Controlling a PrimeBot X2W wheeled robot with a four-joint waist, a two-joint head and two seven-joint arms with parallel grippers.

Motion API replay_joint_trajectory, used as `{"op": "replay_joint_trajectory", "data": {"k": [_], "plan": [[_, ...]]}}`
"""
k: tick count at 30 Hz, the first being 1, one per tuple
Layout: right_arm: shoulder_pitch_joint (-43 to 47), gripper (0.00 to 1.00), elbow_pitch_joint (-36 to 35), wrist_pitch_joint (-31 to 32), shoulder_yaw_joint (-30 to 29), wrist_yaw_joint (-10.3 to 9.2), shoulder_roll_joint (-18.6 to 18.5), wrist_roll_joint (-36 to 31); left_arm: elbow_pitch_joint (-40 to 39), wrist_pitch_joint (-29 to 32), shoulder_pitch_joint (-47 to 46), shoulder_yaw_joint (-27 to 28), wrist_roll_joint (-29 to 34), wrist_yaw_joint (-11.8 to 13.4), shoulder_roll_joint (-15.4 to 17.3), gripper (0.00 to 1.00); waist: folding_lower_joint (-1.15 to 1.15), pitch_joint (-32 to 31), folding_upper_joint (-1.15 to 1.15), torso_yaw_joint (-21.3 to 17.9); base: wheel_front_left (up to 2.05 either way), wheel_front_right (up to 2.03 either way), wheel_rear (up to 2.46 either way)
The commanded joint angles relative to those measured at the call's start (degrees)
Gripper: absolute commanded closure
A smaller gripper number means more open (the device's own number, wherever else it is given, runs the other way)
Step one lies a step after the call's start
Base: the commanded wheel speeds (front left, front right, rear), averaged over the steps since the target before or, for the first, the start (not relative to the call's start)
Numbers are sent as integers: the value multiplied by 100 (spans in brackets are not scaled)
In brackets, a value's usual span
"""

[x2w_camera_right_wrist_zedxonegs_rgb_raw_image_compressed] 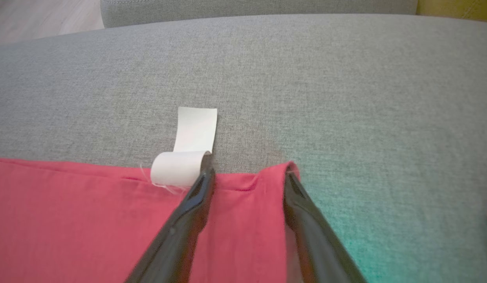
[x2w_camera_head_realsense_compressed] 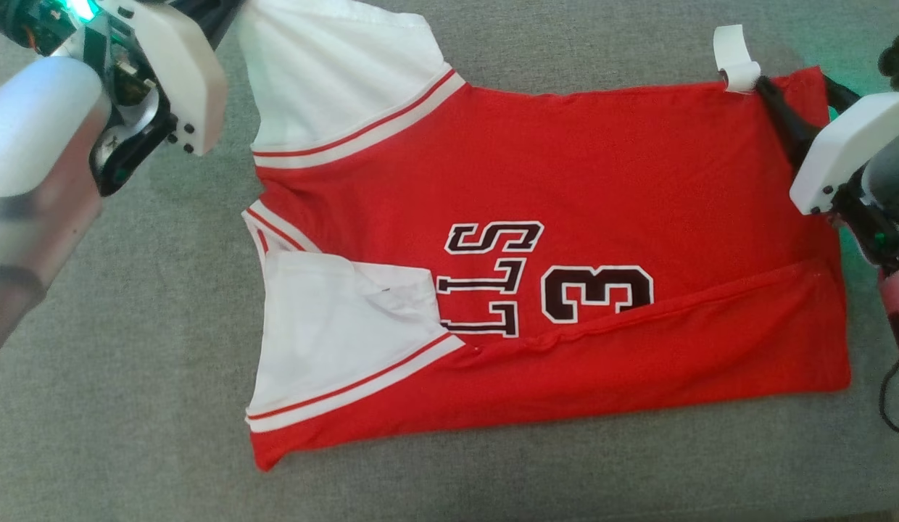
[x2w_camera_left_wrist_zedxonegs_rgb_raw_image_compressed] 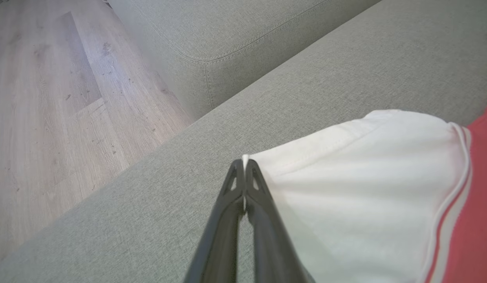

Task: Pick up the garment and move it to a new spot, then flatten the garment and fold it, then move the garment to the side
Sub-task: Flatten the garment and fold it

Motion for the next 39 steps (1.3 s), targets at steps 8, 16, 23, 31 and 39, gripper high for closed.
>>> {"op": "replay_joint_trajectory", "data": {"k": [8,16,23,31,39], "plan": [[-242,100,86,-260,175,-5,-212,67,72,-183,-424,56,-101,10,185,100,0,-60,0,19,0,0,0],[-546,100,213,-776,0,-5,-256,54,322,-1298,-732,26,353,11,173,100,0,-72,0,31,0,0,0],[-650,100,238,-1099,-217,-5,-339,260,781,-2096,-829,108,440,29,-107,100,0,-253,0,149,0,0,0],[46,100,24,-1208,-278,-5,-430,478,476,-2291,-210,5,353,13,32,100,0,-606,0,312,0,0,0],[1064,100,-437,-1327,-381,-5,-528,635,-539,-2503,864,-22,323,146,632,100,0,-1033,0,454,0,0,0]]}}
